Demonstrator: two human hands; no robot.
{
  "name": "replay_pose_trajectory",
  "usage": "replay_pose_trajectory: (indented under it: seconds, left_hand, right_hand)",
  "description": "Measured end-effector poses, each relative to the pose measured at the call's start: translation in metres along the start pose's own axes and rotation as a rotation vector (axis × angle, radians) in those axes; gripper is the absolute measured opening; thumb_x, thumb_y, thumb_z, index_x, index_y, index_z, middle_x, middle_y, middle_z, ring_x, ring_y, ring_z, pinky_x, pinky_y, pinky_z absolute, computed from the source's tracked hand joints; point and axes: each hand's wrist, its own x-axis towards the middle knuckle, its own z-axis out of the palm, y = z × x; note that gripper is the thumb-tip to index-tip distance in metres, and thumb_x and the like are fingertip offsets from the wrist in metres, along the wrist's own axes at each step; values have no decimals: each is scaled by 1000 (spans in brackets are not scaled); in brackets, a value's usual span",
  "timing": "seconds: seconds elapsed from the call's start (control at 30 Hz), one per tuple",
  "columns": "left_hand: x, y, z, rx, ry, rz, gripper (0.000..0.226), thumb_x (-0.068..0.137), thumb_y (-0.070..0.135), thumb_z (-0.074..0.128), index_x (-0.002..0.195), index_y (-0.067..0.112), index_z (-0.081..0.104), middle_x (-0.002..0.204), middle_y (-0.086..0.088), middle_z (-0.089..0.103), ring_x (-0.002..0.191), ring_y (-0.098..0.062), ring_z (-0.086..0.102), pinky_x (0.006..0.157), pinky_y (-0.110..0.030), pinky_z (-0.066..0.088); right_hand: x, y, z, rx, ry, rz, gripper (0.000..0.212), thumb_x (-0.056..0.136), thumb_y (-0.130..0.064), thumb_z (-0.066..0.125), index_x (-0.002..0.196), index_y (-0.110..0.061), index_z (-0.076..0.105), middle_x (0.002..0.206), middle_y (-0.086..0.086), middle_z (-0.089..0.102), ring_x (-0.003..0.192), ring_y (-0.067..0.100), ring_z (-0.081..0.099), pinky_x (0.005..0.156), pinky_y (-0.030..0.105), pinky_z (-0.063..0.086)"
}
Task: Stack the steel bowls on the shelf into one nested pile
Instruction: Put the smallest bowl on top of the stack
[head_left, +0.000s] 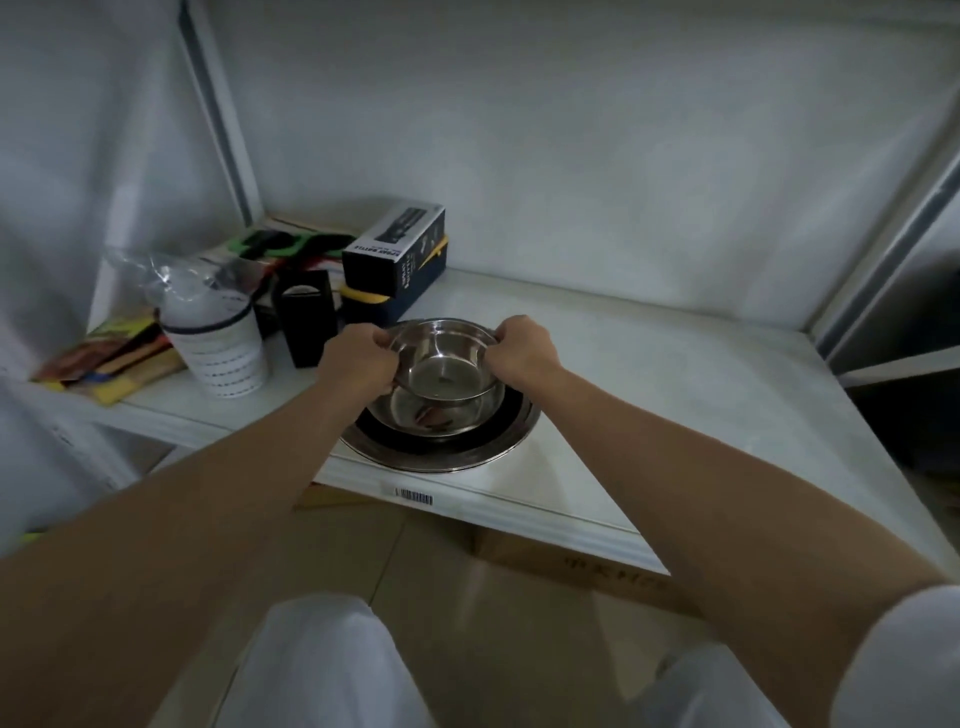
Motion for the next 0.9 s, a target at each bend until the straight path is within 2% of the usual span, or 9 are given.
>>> replay_pose_trajectory:
  seconds: [0.1,0.2,0.33,0.43,0.53,0.63,0.73,0.83,0.9]
  left_hand:
    - [5,-12,6,89,-7,2,28,85,6,59,111,0,69,111,-20,69,102,-37,66,92,-41,55]
    - [6,-20,12,199,-37,6,27,86,5,58,111,-1,68,112,-17,68,106,-34,62,88,-38,49]
    - [11,-28,17,325,-59,45,21,83,9,60,98,0,70,96,-16,70,96,-32,66,76,-34,48]
    - [12,-29,18,384,-66,68,16,82,10,61,92,0,68,85,-12,65,87,-29,65,69,-33,47]
    - [12,-28,20,452,-61,100,14,81,12,61,88,1,68,81,-11,64,83,-28,64,67,-32,45]
    - [13,-29,21,484,-46,127,11,81,10,61,82,2,68,82,-13,65,83,-30,65,66,-32,46]
    - [17,-30,19,501,-40,150,11,80,8,62,84,1,70,88,-16,69,85,-32,66,66,-32,47]
    - [17,-32,20,551,-48,177,14,82,9,61,86,0,71,89,-16,70,86,-31,66,67,-34,49]
    - [17,-34,21,575,-31,205,13,82,9,60,83,1,70,88,-17,69,85,-31,65,65,-33,45]
  right_hand:
    - [9,5,15,-26,-34,13,27,83,-11,55,105,-3,66,91,11,61,83,27,58,69,30,47]
    - [15,10,26,-62,-40,13,27,83,-12,56,106,-5,68,97,14,66,88,30,61,76,32,51]
    - [18,12,32,-116,-56,-14,25,83,-8,54,102,-3,69,89,12,62,80,26,56,71,30,47]
    - [17,11,34,-167,-80,-41,18,83,-5,53,95,-3,65,87,11,59,87,29,61,68,28,43]
    - [16,13,35,-199,-80,-71,22,84,-6,53,102,-2,66,104,16,66,100,31,63,71,28,43]
    - [18,15,37,-226,-74,-94,23,83,-7,54,103,-3,65,115,17,63,109,33,58,77,32,46]
    - [20,16,41,-261,-79,-117,10,83,-10,56,90,-8,63,118,19,61,116,37,53,90,38,49]
    - [21,17,45,-279,-90,-125,4,82,-12,58,79,-10,58,120,22,59,115,38,54,91,39,49]
    - [23,18,46,-304,-99,-138,14,83,-15,59,91,-5,64,125,23,55,119,38,51,95,39,46]
